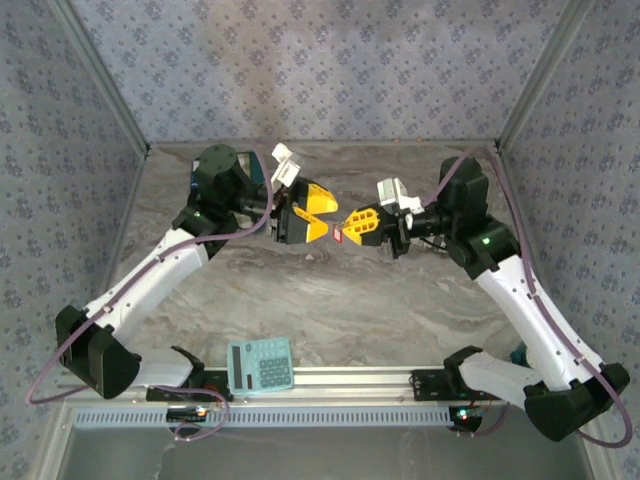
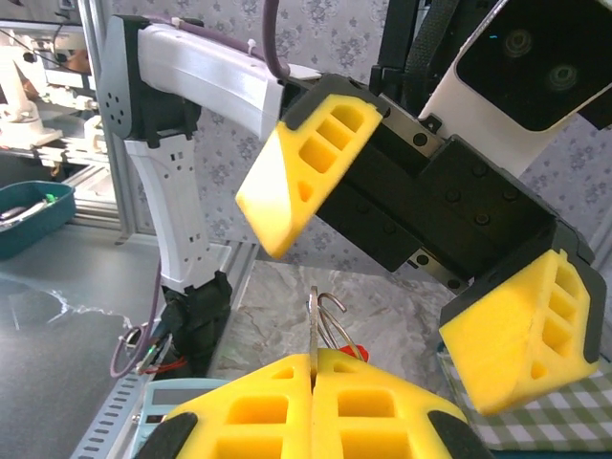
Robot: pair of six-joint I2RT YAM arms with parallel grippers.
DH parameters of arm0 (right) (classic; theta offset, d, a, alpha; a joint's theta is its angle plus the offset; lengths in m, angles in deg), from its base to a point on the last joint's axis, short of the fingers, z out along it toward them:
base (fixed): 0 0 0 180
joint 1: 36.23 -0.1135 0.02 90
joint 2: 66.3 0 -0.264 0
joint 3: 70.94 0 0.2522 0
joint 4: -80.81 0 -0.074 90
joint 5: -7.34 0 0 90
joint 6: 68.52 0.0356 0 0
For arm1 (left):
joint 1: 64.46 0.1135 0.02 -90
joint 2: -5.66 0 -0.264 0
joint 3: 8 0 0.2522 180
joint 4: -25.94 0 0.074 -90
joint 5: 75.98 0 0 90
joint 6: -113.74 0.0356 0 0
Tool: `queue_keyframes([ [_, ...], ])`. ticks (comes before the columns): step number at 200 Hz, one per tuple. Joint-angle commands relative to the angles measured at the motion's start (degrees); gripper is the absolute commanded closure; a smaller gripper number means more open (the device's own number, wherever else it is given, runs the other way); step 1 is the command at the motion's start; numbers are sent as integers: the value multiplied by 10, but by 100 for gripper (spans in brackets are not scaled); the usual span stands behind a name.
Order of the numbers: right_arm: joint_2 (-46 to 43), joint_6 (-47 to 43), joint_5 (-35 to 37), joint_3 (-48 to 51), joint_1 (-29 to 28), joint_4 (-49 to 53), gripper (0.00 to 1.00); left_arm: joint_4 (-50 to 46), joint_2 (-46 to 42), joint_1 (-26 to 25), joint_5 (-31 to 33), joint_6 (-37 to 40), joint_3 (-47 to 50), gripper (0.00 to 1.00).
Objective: Remove the keys from the keyring
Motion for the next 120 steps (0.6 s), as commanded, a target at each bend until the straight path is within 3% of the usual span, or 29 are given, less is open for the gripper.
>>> queue_keyframes([
  [1, 6, 17, -25, -12, -1, -2, 100, 7, 0, -11, -36, 10, -21, 20],
  [39, 13, 21, -27, -13, -3, -7, 100, -110, 8, -34, -63, 95, -59, 20],
  [77, 19, 21, -27, -16, -7, -10, 100, -167, 25, -44, -79, 133, -88, 21],
  [120, 18, 22, -23, -18, -10, -10, 100, -249, 38, -48, -85, 192, -117, 30],
])
